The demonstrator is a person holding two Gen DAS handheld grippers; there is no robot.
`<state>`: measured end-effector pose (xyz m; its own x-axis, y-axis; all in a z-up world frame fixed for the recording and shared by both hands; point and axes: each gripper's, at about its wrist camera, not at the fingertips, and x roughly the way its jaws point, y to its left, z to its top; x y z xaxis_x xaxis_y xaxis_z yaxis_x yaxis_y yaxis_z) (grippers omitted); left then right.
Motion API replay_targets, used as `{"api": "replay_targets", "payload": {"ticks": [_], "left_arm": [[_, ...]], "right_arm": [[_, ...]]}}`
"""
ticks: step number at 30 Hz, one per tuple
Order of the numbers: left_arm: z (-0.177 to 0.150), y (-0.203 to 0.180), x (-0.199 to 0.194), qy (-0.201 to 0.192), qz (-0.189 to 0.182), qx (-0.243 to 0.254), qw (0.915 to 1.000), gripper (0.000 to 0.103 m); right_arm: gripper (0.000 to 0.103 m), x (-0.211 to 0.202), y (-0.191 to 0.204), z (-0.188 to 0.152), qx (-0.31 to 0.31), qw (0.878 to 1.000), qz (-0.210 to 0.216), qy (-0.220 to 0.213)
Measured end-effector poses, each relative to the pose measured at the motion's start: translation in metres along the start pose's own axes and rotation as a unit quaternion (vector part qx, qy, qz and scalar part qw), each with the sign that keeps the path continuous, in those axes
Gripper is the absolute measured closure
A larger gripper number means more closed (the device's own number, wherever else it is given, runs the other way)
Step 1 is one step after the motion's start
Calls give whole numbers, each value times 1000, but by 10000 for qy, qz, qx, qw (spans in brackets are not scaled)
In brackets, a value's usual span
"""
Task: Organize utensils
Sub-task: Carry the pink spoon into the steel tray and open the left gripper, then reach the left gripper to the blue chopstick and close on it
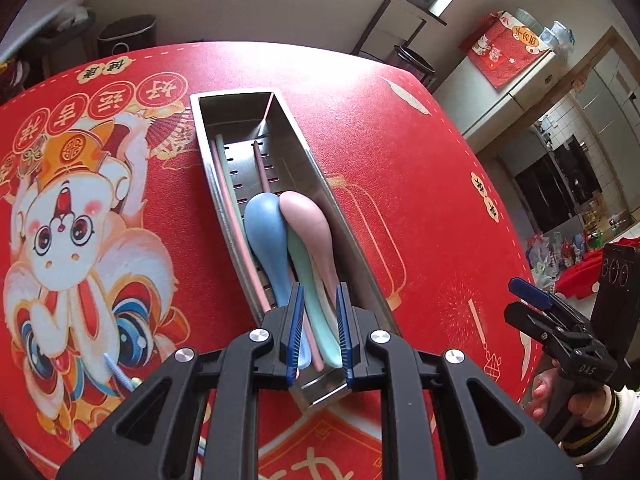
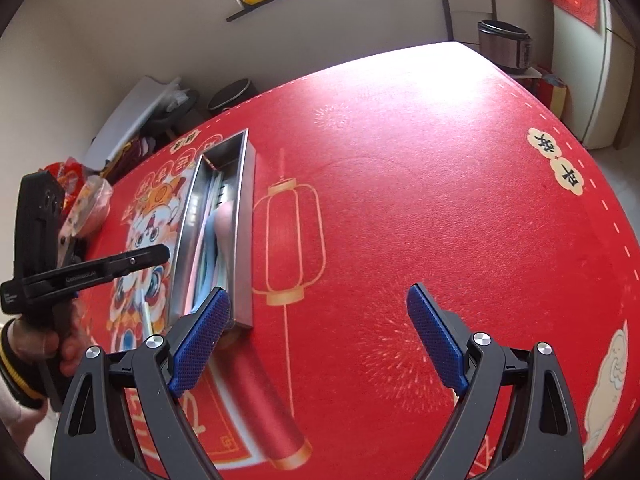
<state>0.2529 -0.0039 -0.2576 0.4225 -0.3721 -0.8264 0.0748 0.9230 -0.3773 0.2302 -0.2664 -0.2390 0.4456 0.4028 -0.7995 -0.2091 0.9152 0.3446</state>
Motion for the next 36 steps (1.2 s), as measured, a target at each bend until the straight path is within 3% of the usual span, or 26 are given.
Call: {"api": "replay_targets", "payload": {"ticks": [12,19,26,32,36], "left_arm": [[-47,45,-45,31,719,-367,9967,83],[-92,79,-50,136,1196,-941,9883,82],[-132,83,-30,422,1154,-1297,9839,82],[-136,75,-24,304,1186,-1308,9838,70],[-135,68,-22,313,1226,-1234,9843,69]], "right_arm": [[16,16,66,-15,-674,9969,253,317],[16,32,88,-28,-928,9931,294,658],[16,47,92,-47,-1020,9884,260,1094],[16,43,86,-51,-1010,9894,82,1044],[16,40,80,-51,-937,9903,64,1022]]}}
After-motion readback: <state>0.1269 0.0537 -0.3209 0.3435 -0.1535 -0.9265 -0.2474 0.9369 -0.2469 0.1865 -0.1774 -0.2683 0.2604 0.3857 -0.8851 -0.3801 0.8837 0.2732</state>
